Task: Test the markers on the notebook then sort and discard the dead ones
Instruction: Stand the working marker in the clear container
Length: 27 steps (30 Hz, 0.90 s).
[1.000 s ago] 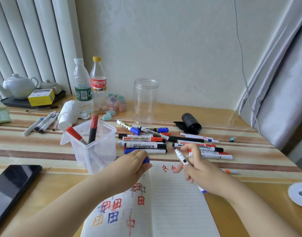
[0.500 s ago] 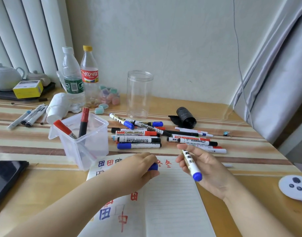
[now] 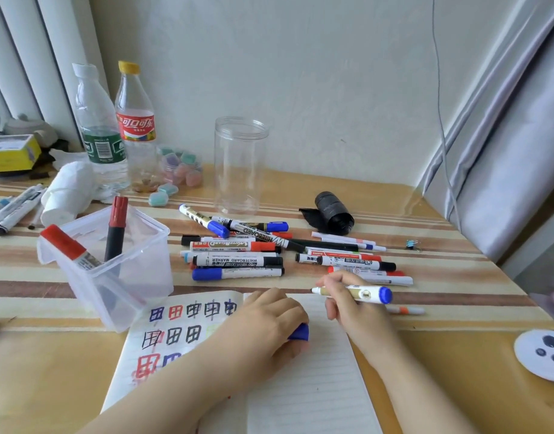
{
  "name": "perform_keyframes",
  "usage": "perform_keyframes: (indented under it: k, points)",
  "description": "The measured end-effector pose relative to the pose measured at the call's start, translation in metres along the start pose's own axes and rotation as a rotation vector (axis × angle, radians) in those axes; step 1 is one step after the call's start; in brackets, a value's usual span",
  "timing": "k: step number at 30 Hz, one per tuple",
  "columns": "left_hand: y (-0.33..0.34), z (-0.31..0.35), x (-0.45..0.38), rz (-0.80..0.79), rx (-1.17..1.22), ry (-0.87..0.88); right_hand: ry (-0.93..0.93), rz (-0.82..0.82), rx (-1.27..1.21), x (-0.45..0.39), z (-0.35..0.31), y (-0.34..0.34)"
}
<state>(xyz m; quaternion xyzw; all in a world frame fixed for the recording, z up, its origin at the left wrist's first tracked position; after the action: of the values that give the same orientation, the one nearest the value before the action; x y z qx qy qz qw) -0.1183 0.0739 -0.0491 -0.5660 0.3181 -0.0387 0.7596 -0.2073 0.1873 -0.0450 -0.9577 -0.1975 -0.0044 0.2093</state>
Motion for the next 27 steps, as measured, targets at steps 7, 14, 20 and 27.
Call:
perform_keyframes:
  k: [7,14,20,27]
  points:
    - [0.0015,0.0043,0.0044,0.065,-0.045,0.066,-0.034,0.108,0.035,-0.0047,0.0098,-0.0034]
    - [0.0038,0.0051,0.0064,0.008,-0.089,0.055,-0.135,0.193,0.066,-0.0017,0.0071,-0.0069]
    - [0.0042,0.0051,0.0065,-0.009,-0.082,0.043,-0.167,0.169,0.086,-0.0024,0.0057,-0.0042]
    - [0.0043,0.0049,0.0068,-0.005,-0.077,0.042,-0.145,0.123,0.100,-0.0058,0.0110,-0.0019]
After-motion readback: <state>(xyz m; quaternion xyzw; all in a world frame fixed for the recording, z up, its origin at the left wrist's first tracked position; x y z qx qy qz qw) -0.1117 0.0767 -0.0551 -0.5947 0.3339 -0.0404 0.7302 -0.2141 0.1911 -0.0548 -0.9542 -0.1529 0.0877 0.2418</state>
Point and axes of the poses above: each hand's wrist, its own x-axis away from the middle knuckle, its own y-axis out of the palm, z = x × y, the point moved 6 cm from there along -x, towards the middle knuckle, and after that the axes turned 10 degrees about y, right-handed, at the moved point
